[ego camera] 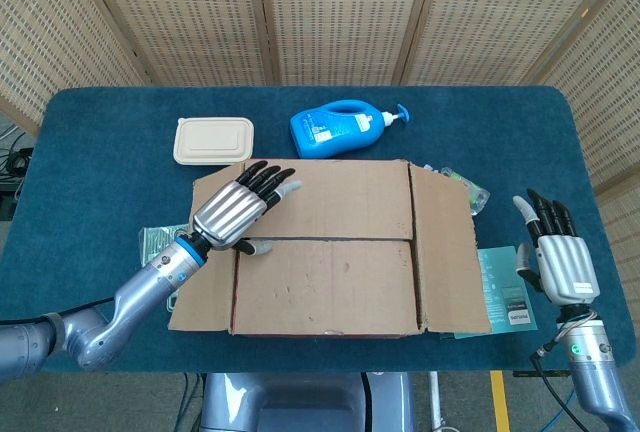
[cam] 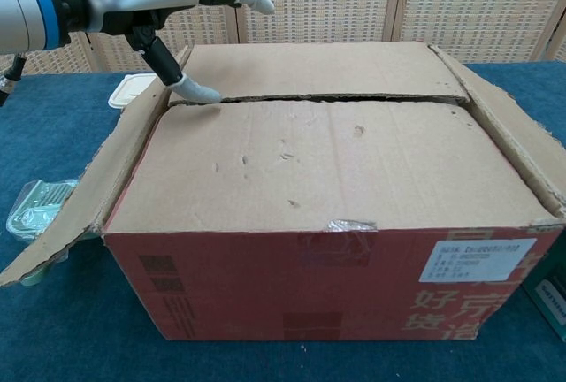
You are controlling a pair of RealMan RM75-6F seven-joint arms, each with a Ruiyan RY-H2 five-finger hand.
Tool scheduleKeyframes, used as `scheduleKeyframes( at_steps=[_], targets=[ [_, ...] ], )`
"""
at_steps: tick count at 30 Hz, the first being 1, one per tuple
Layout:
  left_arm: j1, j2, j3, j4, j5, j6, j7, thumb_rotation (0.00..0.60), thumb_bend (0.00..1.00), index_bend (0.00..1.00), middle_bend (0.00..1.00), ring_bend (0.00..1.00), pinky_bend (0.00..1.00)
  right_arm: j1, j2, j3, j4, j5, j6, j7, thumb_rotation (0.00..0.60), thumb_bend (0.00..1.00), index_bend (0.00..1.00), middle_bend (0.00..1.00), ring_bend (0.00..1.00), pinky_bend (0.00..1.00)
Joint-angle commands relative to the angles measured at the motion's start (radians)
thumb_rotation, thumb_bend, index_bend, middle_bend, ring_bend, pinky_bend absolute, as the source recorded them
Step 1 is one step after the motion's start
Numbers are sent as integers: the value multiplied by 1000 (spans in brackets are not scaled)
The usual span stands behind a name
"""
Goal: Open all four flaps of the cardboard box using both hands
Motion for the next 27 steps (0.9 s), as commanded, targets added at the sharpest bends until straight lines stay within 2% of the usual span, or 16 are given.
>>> scheduleKeyframes(
  at_steps=[1,27],
  targets=[
    [-3,-14,5,6,-12,6,18,497,223,0,0,0,0,-2,1,0,2,0,1,5,600,775,0,0,0,0],
    [-15,-93,11,91,-59,41,92,493,247,0,0,0,0,-11,10,5,6,6,0,25,600,775,0,0,0,0]
  ],
)
